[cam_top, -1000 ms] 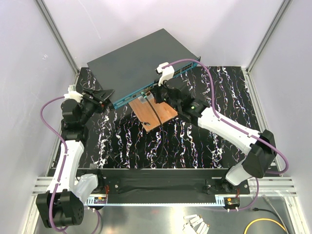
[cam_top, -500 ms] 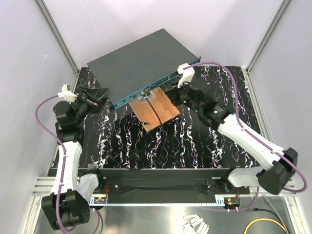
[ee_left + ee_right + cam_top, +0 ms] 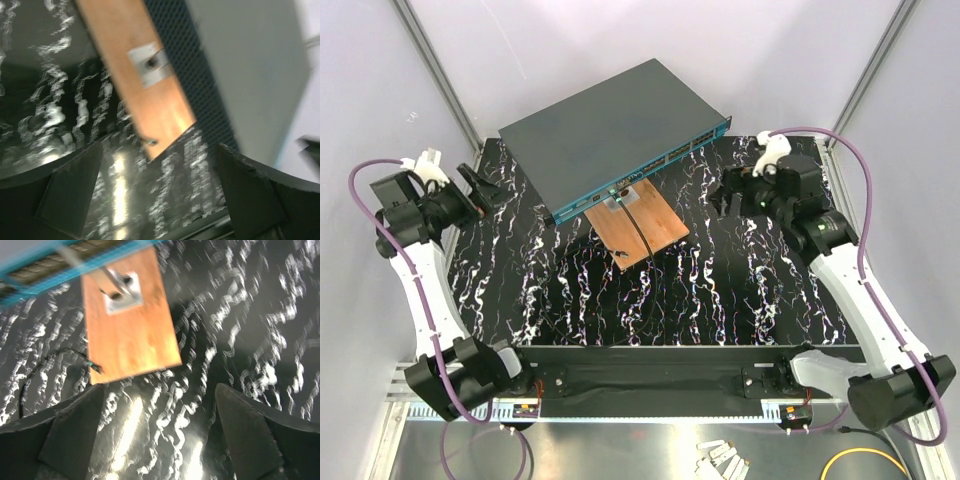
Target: Insert the plug into the switch port
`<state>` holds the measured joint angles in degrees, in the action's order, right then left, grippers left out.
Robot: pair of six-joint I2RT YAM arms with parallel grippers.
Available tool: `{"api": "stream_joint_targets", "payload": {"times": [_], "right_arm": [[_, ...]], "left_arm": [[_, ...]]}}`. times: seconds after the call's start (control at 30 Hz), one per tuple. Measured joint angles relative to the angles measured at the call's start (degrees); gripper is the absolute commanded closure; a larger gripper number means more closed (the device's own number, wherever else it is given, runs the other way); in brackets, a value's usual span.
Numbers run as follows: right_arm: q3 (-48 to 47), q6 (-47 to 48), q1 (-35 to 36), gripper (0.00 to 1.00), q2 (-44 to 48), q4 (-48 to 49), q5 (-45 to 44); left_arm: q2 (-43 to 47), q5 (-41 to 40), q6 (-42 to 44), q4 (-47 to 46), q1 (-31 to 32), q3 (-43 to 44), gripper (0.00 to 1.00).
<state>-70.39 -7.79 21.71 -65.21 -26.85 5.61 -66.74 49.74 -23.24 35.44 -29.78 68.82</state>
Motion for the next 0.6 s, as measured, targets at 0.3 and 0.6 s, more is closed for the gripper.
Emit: {"api": "stream_joint_targets", "payload": {"times": [0.3,0.6], "right_arm": [[5.0,3.2,-13.4,0.0,-6.8,-6.3,3.6],[12.1,7.2,-16.3,0.0,-10.1,-7.5,4.5]], "left_arm": [[0.5,-15.3,31.7,15.3,2.5,-2.8,0.01],[0.6,-27.6,41.2,14.8,8.5,-15.3,0.01]]}}
